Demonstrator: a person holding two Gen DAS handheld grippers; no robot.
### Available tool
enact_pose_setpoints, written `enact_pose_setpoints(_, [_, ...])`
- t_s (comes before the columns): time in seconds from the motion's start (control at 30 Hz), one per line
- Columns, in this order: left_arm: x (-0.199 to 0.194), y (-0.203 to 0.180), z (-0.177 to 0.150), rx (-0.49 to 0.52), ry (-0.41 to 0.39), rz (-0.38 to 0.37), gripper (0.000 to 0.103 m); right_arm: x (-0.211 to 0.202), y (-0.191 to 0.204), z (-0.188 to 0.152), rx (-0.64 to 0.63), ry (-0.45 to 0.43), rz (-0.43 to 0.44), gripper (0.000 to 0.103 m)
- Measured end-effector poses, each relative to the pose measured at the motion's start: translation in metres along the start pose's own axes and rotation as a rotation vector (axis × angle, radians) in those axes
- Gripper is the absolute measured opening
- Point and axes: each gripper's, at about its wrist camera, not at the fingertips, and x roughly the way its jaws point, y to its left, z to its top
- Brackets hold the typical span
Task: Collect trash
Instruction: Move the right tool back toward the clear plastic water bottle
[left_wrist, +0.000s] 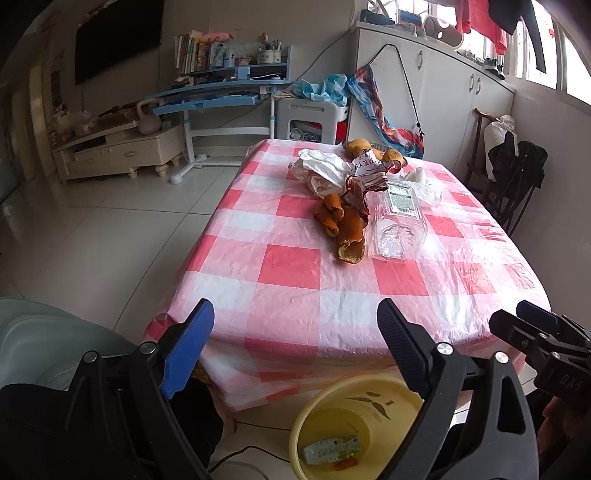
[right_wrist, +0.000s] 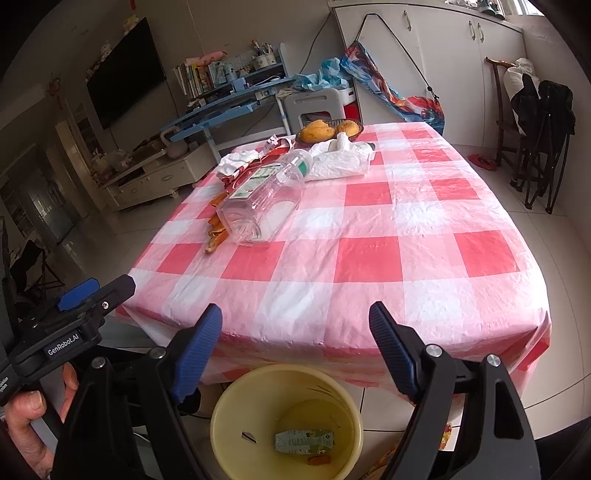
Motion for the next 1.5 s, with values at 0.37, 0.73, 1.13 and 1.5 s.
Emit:
enact_pose_setpoints(0.37, [-0.0047,-0.0024,0.0007,0.024,-0.039,0.001,0.087,0.0009,0.0017,-0.0004,-0.004,0.005,-0.005,0.078])
enact_pose_setpoints(0.73, [-0.0033,-0.0027,0.0000,0.017,-0.030,-0.010,0.087,0.0021,0.0020,-0.0011,-0.006,0.008,-0.007,0.078])
enact_pose_setpoints(1.13, [-0.0035,-0.0020,-0.0003,0.016,-0.032,-0.009,0.087,0.0028,0.0026,-0.0015,-0.008,0.009,-0.007,0.078])
enact_pose_setpoints(1.5, [-0.0026,-0.0008,-0.0017,0.009,-0.033,-0.006,0.089,0.0027,0.0028,-0.0015,-0.008,0.008,-0.008,0.079])
